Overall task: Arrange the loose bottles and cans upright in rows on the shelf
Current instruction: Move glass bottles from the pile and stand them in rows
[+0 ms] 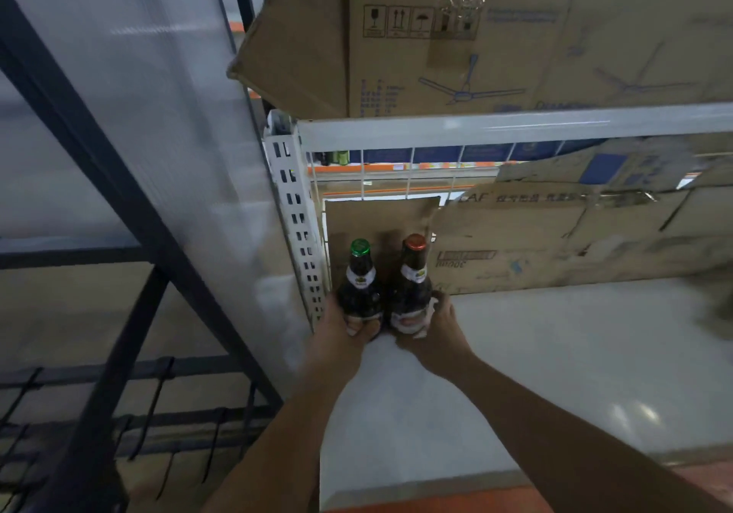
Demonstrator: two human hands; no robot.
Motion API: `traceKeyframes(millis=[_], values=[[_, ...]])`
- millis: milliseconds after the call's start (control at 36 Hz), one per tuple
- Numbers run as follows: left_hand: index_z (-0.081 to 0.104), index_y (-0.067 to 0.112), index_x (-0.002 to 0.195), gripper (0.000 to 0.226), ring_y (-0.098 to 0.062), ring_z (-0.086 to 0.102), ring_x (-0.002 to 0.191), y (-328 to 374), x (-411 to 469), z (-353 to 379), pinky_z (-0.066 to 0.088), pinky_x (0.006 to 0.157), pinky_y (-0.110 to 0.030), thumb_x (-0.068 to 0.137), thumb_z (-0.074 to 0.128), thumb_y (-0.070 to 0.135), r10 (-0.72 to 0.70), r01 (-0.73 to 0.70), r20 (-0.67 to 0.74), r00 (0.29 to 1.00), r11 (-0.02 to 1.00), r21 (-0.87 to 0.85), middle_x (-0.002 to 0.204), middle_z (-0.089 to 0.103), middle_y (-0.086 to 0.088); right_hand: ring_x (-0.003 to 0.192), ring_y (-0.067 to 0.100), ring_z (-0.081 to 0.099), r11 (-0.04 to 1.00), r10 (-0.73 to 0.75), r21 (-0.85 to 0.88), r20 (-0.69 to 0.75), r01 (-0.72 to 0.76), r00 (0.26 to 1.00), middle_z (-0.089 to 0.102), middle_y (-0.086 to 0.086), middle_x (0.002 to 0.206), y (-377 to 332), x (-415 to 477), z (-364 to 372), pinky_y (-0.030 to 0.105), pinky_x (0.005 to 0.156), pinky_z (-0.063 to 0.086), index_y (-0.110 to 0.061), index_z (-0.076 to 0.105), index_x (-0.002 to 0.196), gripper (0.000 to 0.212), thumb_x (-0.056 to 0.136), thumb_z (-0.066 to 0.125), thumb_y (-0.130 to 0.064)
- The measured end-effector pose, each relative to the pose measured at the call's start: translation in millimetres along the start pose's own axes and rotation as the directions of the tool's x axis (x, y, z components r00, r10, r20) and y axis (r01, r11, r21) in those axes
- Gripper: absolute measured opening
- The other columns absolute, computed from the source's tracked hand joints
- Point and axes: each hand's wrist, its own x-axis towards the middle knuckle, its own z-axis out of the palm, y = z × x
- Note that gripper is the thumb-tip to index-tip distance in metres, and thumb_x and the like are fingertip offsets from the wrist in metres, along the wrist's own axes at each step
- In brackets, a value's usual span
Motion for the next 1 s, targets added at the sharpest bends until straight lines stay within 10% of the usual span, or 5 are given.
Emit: traceKeyframes(millis=[194,417,528,722,1000], values=[[0.043,0.028,0.113,0.038,-0.017,0.059,0.093,73.2,-50.4,0.9,0.057,0.079,-0.036,0.087,0.071,0.037,0.285,-0.194,-0.234,0.93,0.918,0.346,0.103,0.052,0.005,0.131,0.019,0.046,0.994,-0.09,0.051,-0.059,0.093,0.994,0.047,-0.002,0.141,-14.7,-29.4,-63.4,0.036,0.104,0.042,-0.022,0.029,0.148,0.094,0.075,0.088,-0.029],[0.051,0.036,0.139,0.06,-0.008,0.054,0.123,188.2,-71.7,78.5,0.047,0.107,-0.037,0.085,0.069,0.055,0.201,-0.29,0.332,0.921,0.926,0.242,0.134,0.056,0.015,0.122,0.012,0.047,0.966,-0.236,0.061,-0.198,0.252,0.951,0.047,-0.008,0.131,0.4,-94.5,-201.5,0.016,0.088,0.036,-0.028,0.039,0.139,0.072,0.084,0.083,-0.015],[0.048,0.04,0.143,0.085,-0.009,0.053,0.127,234.0,-96.0,162.8,0.047,0.109,-0.041,0.065,0.071,0.067,0.222,-0.31,0.414,0.883,0.938,0.158,0.139,0.054,0.017,0.116,0.01,0.05,0.97,-0.226,0.002,-0.372,0.244,0.9,0.052,-0.011,0.125,44.1,-153.1,-288.8,0.016,0.086,0.04,-0.028,0.047,0.135,0.065,0.083,0.084,-0.017],[0.055,0.019,0.138,0.047,-0.007,0.053,0.123,297.4,-187.5,327.1,0.042,0.1,-0.021,0.094,0.071,0.02,0.413,-0.53,0.586,0.697,0.847,0.033,0.132,0.057,0.005,0.112,0.012,0.062,0.995,-0.081,0.0,-0.582,0.1,0.809,0.064,-0.008,0.12,155.6,-278.4,-435.5,0.022,0.092,0.046,-0.038,0.05,0.123,0.067,0.072,0.09,-0.021],[0.056,0.046,0.114,0.036,-0.007,0.06,0.112,341.9,-283.5,489.4,0.045,0.106,-0.032,0.087,0.076,0.032,0.48,-0.662,0.707,0.519,0.749,-0.023,0.114,0.063,0.02,0.128,0.026,0.057,0.992,0.121,0.112,-0.725,-0.058,0.678,0.055,-0.002,0.138,270.0,-411.9,-547.4,0.039,0.103,0.047,-0.029,0.046,0.14,0.079,0.072,0.083,-0.035]])
